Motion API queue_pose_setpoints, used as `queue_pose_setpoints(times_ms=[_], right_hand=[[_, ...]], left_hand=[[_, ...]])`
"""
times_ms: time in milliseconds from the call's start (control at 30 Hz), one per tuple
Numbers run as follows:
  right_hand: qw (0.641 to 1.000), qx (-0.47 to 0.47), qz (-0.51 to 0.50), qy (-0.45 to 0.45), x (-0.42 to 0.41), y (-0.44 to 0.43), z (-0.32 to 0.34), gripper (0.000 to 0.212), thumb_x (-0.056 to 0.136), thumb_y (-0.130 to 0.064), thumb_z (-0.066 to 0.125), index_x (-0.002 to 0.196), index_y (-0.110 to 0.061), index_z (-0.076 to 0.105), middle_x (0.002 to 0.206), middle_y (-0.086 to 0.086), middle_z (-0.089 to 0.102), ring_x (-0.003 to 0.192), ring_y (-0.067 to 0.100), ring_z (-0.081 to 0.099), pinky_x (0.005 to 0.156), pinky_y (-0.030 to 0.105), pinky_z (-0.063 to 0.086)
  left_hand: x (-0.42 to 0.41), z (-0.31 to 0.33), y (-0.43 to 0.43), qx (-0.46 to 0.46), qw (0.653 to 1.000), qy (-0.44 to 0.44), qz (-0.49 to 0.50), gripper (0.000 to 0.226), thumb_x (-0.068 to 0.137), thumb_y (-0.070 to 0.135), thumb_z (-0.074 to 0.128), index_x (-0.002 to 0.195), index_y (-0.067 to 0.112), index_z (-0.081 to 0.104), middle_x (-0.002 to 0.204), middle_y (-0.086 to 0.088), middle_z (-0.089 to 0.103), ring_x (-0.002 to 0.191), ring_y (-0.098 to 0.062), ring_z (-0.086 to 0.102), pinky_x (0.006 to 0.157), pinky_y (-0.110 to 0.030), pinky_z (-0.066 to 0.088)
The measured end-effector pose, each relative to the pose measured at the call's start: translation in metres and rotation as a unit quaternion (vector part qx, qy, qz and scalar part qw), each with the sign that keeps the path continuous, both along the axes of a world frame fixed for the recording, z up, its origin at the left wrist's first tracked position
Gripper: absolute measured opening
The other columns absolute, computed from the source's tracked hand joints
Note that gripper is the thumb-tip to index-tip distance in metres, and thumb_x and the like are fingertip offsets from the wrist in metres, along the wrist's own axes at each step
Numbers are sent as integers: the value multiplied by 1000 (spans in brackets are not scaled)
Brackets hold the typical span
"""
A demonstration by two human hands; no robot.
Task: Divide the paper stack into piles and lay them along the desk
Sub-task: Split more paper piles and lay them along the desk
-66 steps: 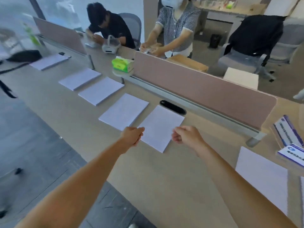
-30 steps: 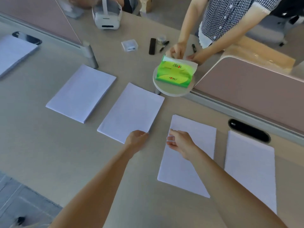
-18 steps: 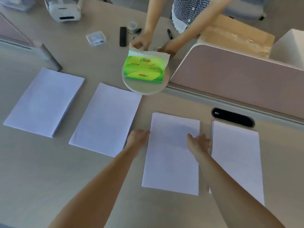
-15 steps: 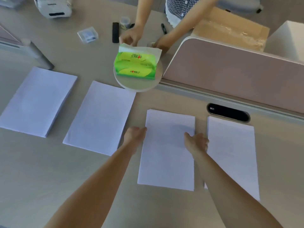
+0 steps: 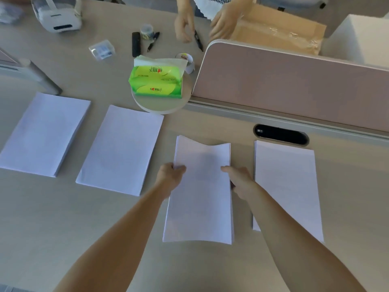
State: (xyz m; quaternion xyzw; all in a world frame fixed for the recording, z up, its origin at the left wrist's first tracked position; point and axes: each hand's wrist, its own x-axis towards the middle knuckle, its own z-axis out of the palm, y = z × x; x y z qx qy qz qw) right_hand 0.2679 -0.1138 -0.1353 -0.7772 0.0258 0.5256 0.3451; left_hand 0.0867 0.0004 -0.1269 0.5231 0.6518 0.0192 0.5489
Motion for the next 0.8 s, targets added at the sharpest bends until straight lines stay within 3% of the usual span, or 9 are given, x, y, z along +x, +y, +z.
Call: queue_pose_setpoints(times_ms=[133, 233, 367, 467, 600, 700, 800], right_hand=[[998, 26, -8, 59, -16, -13, 9, 31, 86, -27, 72, 105, -4, 65, 110, 11, 70, 103, 31, 67, 97, 46, 53], [995, 62, -32, 66, -18, -27, 14, 59, 67, -37, 84, 115, -7, 65, 116, 9, 69, 106, 31, 67, 99, 49, 52], [981, 168, -63, 74, -1, -49, 54, 49, 65, -26, 88, 108, -9, 72, 107, 8, 76, 101, 30, 71, 96, 50, 53], [963, 251, -44, 83, 25, -72, 93, 48, 69, -22, 88, 112, -7, 73, 110, 8, 76, 106, 29, 70, 101, 49, 50], [927, 352, -36, 127, 50, -109, 138, 24, 88, -16, 70, 112, -13, 71, 116, 8, 73, 108, 27, 70, 98, 46, 52], [908, 404, -12, 110, 58, -151, 159, 22, 93, -15, 64, 113, -18, 70, 119, 5, 72, 109, 23, 69, 94, 42, 53], [903, 427, -30, 40, 63, -194, 171, 35, 88, -20, 68, 123, -15, 65, 126, 7, 68, 119, 27, 63, 101, 47, 49]], left_hand=[[-13, 14, -10, 6, 999, -40, 4, 12, 87, 23, 68, 91, 12, 69, 80, -5, 67, 69, -20, 63, 60, -26, 49], [-14, 33, -24, 15, 998, -62, 27, 26, 84, 30, 73, 98, 8, 74, 93, -10, 73, 83, -26, 70, 76, -35, 56], [0, 87, -49, 72, 991, -115, -4, 21, 90, 32, 67, 85, 12, 72, 84, -8, 70, 70, -22, 65, 63, -29, 54], [19, 132, -69, 171, 978, -116, -40, 21, 94, 30, 61, 78, 18, 66, 71, 2, 64, 60, -13, 60, 53, -21, 47], [42, 175, -103, 263, 949, -171, -47, 16, 96, 26, 60, 82, 22, 66, 72, 10, 65, 52, 7, 60, 50, -13, 48], [58, 196, -141, 306, 926, -211, -65, 23, 96, 21, 60, 75, 28, 64, 75, 1, 69, 58, 2, 63, 59, -25, 54], [69, 205, -172, 316, 911, -243, -105, 17, 94, 29, 63, 86, 18, 73, 87, -14, 75, 76, -20, 72, 69, -42, 57]])
